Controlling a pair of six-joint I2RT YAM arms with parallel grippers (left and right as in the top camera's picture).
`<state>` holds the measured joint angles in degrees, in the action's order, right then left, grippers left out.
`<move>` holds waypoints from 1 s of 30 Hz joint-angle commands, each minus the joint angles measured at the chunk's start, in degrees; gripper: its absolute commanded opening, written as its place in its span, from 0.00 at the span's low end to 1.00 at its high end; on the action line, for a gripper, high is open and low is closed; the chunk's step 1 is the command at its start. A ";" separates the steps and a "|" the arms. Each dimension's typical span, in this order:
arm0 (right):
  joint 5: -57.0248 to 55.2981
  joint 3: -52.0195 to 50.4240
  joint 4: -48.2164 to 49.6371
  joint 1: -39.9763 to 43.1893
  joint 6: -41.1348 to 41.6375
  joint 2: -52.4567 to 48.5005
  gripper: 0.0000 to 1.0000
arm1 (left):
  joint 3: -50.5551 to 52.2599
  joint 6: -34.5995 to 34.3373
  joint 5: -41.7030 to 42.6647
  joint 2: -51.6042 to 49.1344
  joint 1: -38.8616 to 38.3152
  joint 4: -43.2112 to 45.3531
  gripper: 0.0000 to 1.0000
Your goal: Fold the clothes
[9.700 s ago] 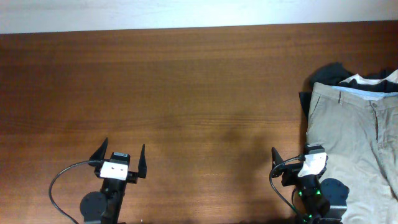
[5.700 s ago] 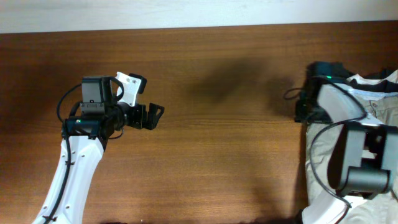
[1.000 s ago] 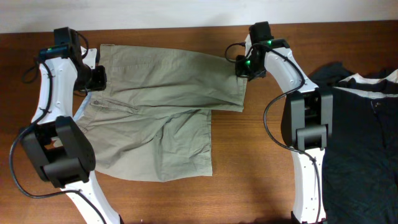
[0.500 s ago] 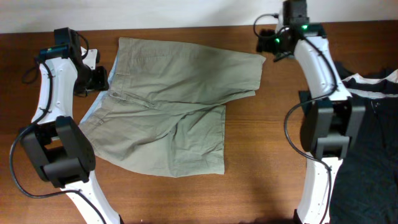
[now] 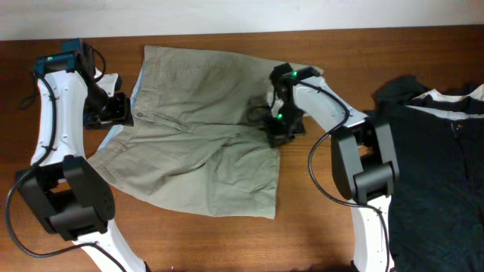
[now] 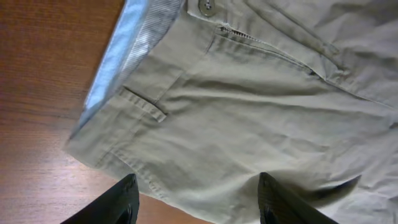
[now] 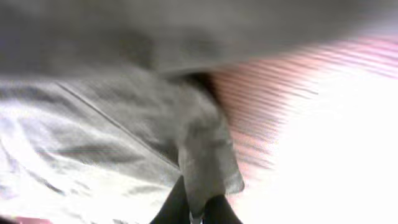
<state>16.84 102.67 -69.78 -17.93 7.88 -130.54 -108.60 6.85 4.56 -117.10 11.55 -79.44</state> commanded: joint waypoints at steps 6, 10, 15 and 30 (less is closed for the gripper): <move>-21.18 2.69 -17.68 6.51 6.25 16.28 0.05 | -0.22 0.52 2.99 0.81 0.02 2.84 0.74; -22.88 2.49 -19.19 12.46 8.94 16.28 0.70 | -0.20 0.55 4.11 0.59 -0.04 2.91 0.73; -5.40 2.49 -20.09 16.46 -1.70 17.03 0.67 | -0.22 3.08 5.35 3.21 0.61 -4.22 0.66; 6.12 -49.51 5.92 16.46 13.75 41.35 0.69 | 50.40 -16.22 5.35 19.37 7.37 26.14 0.65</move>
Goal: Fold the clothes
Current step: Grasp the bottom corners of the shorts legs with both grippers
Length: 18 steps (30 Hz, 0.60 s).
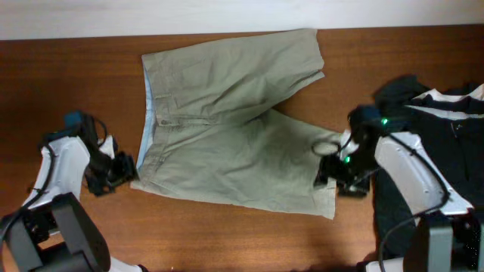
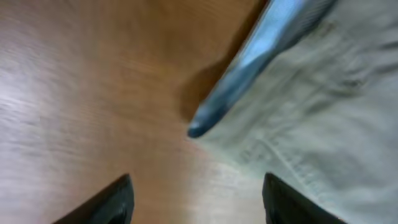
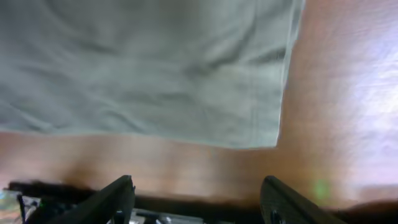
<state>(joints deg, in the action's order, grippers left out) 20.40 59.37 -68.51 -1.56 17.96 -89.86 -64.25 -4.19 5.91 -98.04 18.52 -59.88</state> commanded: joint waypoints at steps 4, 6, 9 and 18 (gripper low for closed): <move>3.58 -12.13 11.43 0.09 4.04 0.68 0.69 | 16.00 -7.43 11.72 0.24 0.39 21.09 0.48; 3.37 -12.24 11.58 0.09 4.02 0.68 0.70 | 16.70 -8.22 11.74 0.24 0.39 23.91 0.14; 3.41 -16.50 16.37 0.09 6.23 0.37 0.70 | 16.68 -8.20 11.89 0.26 0.39 23.12 0.00; 5.92 -19.69 15.82 1.84 8.96 1.14 0.70 | 14.25 -6.01 11.91 0.26 0.39 21.42 0.00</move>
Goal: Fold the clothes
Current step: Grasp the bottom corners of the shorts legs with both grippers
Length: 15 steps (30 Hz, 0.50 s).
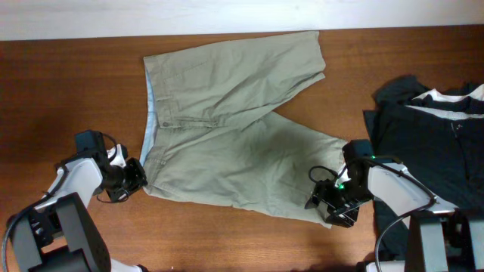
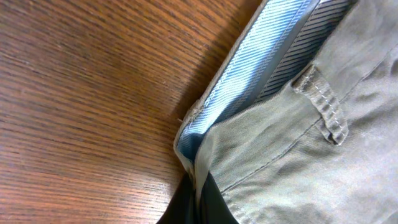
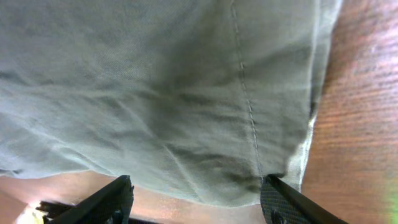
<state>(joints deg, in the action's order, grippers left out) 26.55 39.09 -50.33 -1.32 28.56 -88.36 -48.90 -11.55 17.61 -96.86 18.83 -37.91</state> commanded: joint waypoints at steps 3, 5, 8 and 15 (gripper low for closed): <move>-2.23 1.60 -7.45 4.94 -4.33 0.15 0.71 | -1.73 1.86 0.20 -0.92 0.09 -1.46 0.00; -4.15 1.57 -7.74 5.16 -4.24 0.15 0.72 | -1.73 2.03 0.20 -0.92 0.09 -1.51 0.00; -4.26 -3.13 -2.49 5.16 1.22 0.13 0.68 | -1.73 2.14 0.20 -0.92 0.09 -1.55 0.00; -5.20 -1.20 -2.60 5.16 0.00 1.31 0.04 | -4.61 3.82 0.22 0.63 0.09 -5.46 0.00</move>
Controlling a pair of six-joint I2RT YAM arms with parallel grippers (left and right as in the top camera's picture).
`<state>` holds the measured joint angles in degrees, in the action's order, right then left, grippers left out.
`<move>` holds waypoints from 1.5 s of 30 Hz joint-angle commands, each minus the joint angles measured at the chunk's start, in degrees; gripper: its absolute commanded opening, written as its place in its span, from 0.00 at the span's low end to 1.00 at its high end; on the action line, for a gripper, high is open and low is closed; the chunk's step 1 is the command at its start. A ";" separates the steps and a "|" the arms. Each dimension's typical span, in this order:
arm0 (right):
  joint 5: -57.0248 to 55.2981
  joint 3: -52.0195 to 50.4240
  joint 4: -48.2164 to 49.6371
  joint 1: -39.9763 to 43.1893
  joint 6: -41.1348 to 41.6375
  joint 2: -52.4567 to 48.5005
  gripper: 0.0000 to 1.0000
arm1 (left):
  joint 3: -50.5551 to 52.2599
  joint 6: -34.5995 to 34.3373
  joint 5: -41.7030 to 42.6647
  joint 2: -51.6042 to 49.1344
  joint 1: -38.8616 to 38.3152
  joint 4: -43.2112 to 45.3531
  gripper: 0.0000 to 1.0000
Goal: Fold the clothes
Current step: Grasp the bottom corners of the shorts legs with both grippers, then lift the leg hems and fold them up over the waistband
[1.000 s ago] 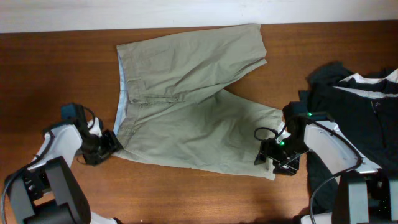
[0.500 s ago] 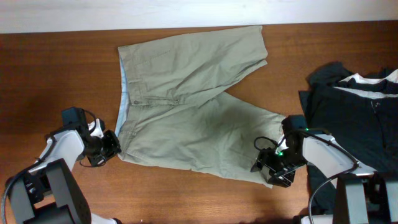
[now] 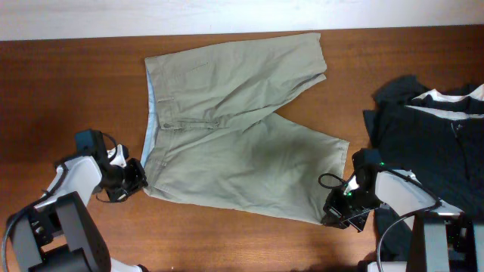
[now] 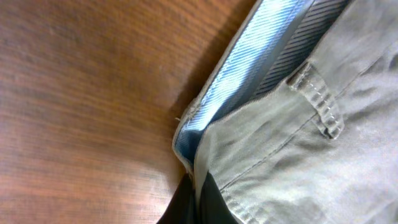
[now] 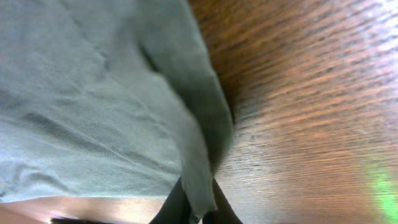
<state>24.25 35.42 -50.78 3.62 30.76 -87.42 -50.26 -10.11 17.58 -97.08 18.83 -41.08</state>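
Observation:
Khaki shorts lie spread flat on the wooden table, waistband at the left with its light blue lining showing, two legs pointing right. My left gripper is shut on the near corner of the waistband, its dark fingers pinching the fabric edge. My right gripper is shut on the near leg's hem corner, cloth draped between its fingers.
A pile of dark clothes with a white collar lies at the right, close beside my right arm. A pale wall strip borders the table's far edge.
My right gripper was open over the near leg's hem; now it is shut on the hem corner, slightly further right. My left gripper stays shut on the waistband corner.
At first the shorts lay folded over, my right gripper holding a leg above them and my left open at the waistband. Then the shorts lay spread, both grippers open at their near corners. The left one then shut on the waistband, and now the right on the hem.

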 commanded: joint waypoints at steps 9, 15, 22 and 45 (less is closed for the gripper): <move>-20.09 61.81 -39.60 0.22 -4.39 18.86 0.04 | -23.43 3.54 -12.66 33.88 0.09 -35.30 0.00; -20.41 65.75 -34.53 0.20 -4.37 10.05 0.04 | -26.82 3.56 -15.91 35.32 0.09 -37.51 0.00; -14.03 65.75 -7.06 0.22 -4.37 -23.08 0.04 | -26.84 3.56 -12.44 -0.96 0.02 -12.98 0.00; -15.50 68.06 -27.71 5.03 -12.98 1.46 0.04 | -41.99 10.19 -9.86 26.12 0.04 -52.98 0.00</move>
<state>17.98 103.74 -79.48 5.93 19.27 -83.79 -97.82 -1.50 15.90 -71.07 17.17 -94.72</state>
